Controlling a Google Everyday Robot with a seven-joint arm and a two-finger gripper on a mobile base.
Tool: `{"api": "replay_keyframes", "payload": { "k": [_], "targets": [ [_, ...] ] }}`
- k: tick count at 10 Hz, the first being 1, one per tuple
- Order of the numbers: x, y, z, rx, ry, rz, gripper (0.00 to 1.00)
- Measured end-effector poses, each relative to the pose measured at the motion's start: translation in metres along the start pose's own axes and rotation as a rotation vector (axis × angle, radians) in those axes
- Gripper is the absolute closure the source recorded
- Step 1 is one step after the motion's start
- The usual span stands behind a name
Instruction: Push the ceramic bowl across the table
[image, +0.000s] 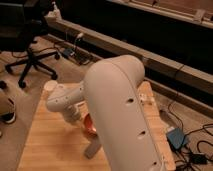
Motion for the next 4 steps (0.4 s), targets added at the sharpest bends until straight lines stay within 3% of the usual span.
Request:
{"api": "replay_keyframes", "payload": {
  "k": [4],
  "targets": [
    [0.0010,0.0018,-0.0007,-0.011,0.000,-0.005,0.96]
  ]
}}
